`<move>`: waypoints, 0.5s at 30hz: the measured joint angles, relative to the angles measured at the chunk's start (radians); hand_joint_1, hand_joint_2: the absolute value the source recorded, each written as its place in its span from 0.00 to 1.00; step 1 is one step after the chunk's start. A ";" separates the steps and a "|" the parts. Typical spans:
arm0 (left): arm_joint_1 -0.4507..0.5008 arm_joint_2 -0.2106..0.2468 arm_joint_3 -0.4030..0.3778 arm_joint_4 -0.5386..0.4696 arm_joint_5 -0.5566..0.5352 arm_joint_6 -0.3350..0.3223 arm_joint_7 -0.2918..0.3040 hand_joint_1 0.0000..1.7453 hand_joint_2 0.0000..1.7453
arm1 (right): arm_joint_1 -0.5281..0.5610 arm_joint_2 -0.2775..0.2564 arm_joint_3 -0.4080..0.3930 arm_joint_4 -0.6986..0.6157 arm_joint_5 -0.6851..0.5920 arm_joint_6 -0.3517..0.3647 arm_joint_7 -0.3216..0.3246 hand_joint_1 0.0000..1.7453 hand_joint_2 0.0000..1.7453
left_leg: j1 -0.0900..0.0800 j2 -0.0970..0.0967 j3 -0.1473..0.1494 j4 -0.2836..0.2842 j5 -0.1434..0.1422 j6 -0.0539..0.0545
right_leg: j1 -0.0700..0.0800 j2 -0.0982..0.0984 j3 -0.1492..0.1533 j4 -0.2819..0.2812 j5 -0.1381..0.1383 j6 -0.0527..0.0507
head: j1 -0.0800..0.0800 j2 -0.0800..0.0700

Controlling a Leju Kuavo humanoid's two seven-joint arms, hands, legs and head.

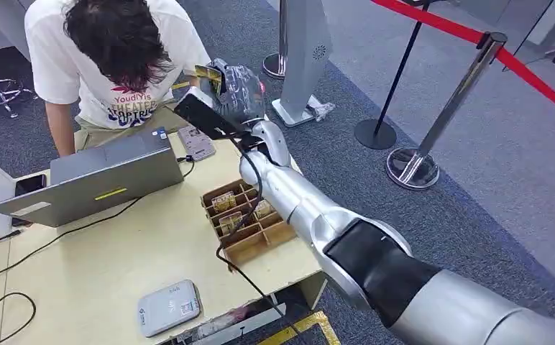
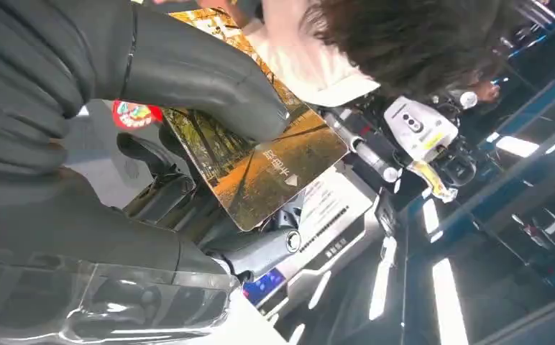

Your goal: Pass the card to the sensor for recognition and then transmit it.

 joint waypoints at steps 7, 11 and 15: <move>-0.002 -0.001 -0.005 0.000 0.004 0.003 0.008 0.00 0.00 | -0.009 0.014 0.008 0.035 0.037 -0.015 0.007 1.00 1.00 | 0.000 0.000 0.000 0.000 0.000 0.000 | 0.000 0.000 0.000 0.000 0.000 0.000 | 0.000 0.000; -0.002 0.002 -0.005 0.000 0.010 -0.018 0.012 0.00 0.00 | -0.022 0.027 0.016 0.059 0.066 -0.018 0.016 1.00 1.00 | 0.000 0.000 0.000 0.000 0.000 0.000 | 0.000 0.000 0.000 0.000 0.000 0.000 | 0.000 0.000; -0.001 0.007 -0.005 0.000 0.013 -0.021 0.013 0.00 0.00 | -0.029 0.041 0.025 0.080 0.073 -0.018 0.021 1.00 1.00 | 0.000 0.000 0.000 0.000 0.000 0.000 | 0.000 0.000 0.000 0.000 0.000 0.000 | 0.000 0.000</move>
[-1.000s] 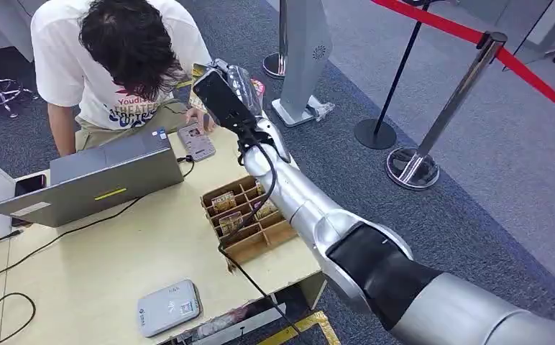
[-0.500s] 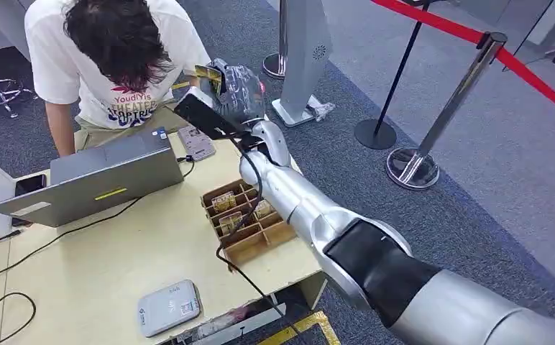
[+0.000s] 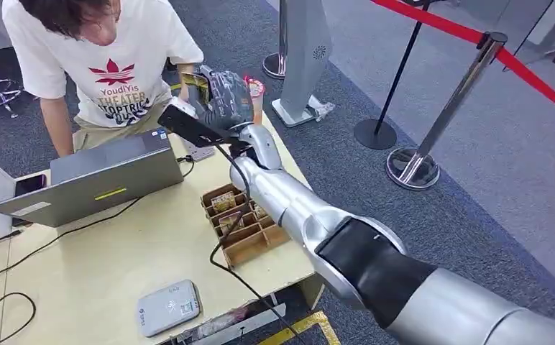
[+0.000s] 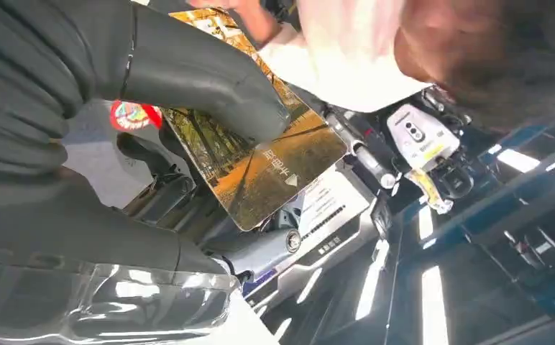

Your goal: Pass the card to the sensor for recognition and then transmit it.

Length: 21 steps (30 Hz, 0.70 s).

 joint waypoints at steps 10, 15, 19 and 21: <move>0.003 0.002 0.000 0.000 0.010 0.006 0.000 0.00 0.00 | -0.011 0.027 0.008 0.051 0.017 -0.002 -0.003 1.00 1.00 | 0.000 0.000 0.000 0.000 0.000 0.000 | 0.000 0.000 0.000 0.000 0.000 0.000 | 0.000 0.000; 0.004 0.002 0.000 0.000 0.008 0.005 -0.003 0.00 0.00 | -0.010 0.029 0.009 0.061 0.017 -0.009 -0.005 1.00 1.00 | 0.000 0.000 0.000 0.000 0.000 0.000 | 0.000 0.000 0.000 0.000 0.000 0.000 | 0.000 0.000; 0.004 0.002 0.000 0.000 0.005 0.005 -0.003 0.00 0.00 | -0.010 0.029 0.009 0.064 0.017 -0.017 -0.006 1.00 1.00 | 0.000 0.000 0.000 0.000 0.000 0.000 | 0.000 0.000 0.000 0.000 0.000 0.000 | 0.000 0.000; 0.004 0.001 0.000 0.000 0.004 0.013 -0.003 0.00 0.00 | -0.009 0.029 0.009 0.064 0.018 -0.020 -0.006 1.00 1.00 | 0.000 0.000 0.000 0.000 0.000 0.000 | 0.000 0.000 0.000 0.000 0.000 0.000 | 0.000 0.000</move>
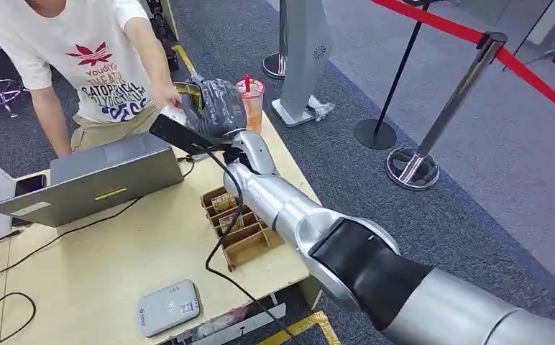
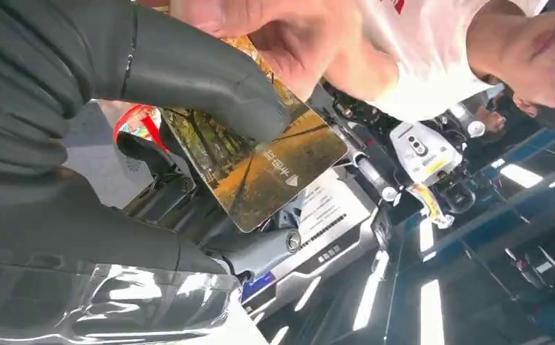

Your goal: Pass the card to the sensor for recognition and then transmit it.

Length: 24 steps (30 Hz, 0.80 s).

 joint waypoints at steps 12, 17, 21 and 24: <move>0.000 0.000 0.000 0.000 -0.010 -0.001 0.002 0.00 0.00 | 0.018 -0.002 0.000 -0.005 0.017 0.003 0.009 0.00 1.00 | 0.000 0.000 0.000 0.000 0.000 0.000 | 0.000 0.000 0.000 0.000 0.000 0.000 | 0.000 0.000; -0.001 -0.001 -0.002 0.000 -0.018 -0.003 0.002 0.00 0.00 | 0.027 -0.013 -0.002 -0.008 0.015 0.002 0.003 0.00 1.00 | 0.000 0.000 0.000 0.000 0.000 0.000 | 0.000 0.000 -0.001 0.000 0.000 0.000 | 0.000 0.000; -0.005 -0.001 -0.006 0.000 -0.031 -0.010 0.003 0.00 0.00 | 0.040 -0.026 -0.008 -0.017 0.014 -0.001 -0.004 0.00 1.00 | 0.000 0.000 0.000 0.000 0.000 0.000 | 0.000 0.000 0.000 0.000 0.000 0.000 | 0.000 0.000; -0.010 -0.001 -0.011 0.000 -0.035 -0.013 0.010 0.00 0.00 | 0.050 -0.035 -0.011 -0.022 0.013 -0.004 -0.010 0.00 1.00 | 0.000 0.000 0.000 0.000 0.000 0.000 | 0.000 0.000 0.000 0.000 0.000 0.000 | 0.000 0.000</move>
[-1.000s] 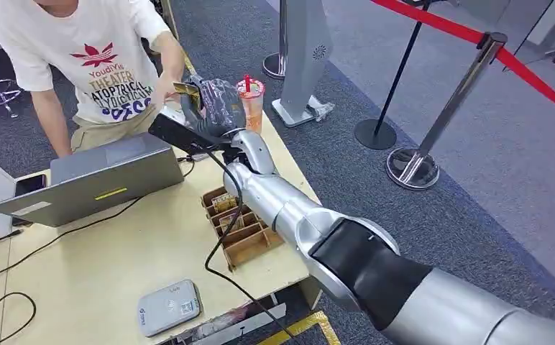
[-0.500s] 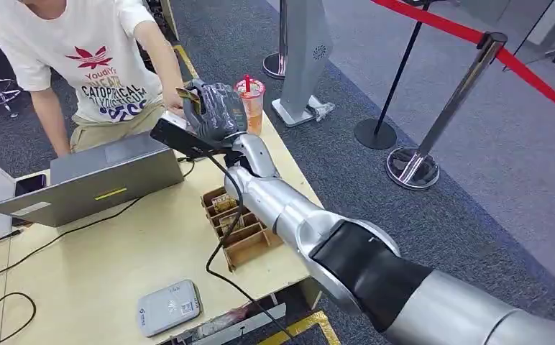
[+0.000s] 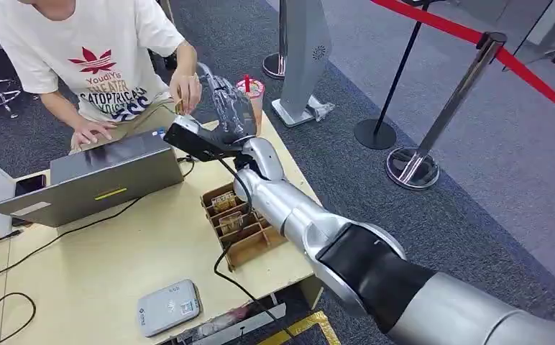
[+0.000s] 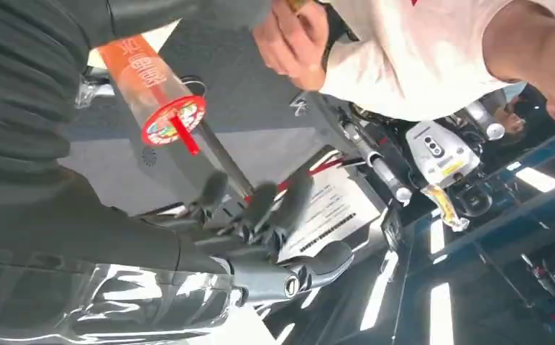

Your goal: Pass the card to the sensor for recognition and then transmit it.

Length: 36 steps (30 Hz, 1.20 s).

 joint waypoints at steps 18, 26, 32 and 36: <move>-0.012 0.002 -0.014 0.000 0.024 -0.006 -0.001 0.00 0.00 | 0.223 -0.038 -0.024 -0.227 -0.122 0.026 -0.104 0.00 1.00 | 0.000 0.000 0.000 0.000 0.000 0.000 | 0.000 0.000 0.000 0.000 0.000 0.000 | 0.000 0.000; 0.004 0.003 -0.002 0.000 0.074 0.010 -0.014 0.00 0.00 | 0.385 -0.082 -0.024 -0.403 -0.025 0.009 -0.052 0.00 1.00 | 0.000 0.000 0.000 0.000 -0.001 0.000 | 0.000 0.000 0.000 0.000 0.000 0.000 | 0.000 0.000; 0.028 0.002 0.021 0.000 0.098 0.029 -0.034 0.00 0.00 | 0.472 -0.127 -0.025 -0.488 0.029 0.007 -0.026 0.18 1.00 | 0.000 0.000 0.000 0.000 -0.001 0.000 | 0.000 0.000 0.000 0.000 0.000 0.000 | 0.000 0.000; 0.030 0.002 0.035 0.000 0.104 0.035 -0.034 0.00 0.00 | 0.513 -0.144 -0.032 -0.525 0.075 0.006 -0.019 0.46 1.00 | 0.000 0.000 0.000 0.000 -0.001 0.000 | 0.000 0.000 0.000 0.000 0.000 0.000 | 0.000 0.000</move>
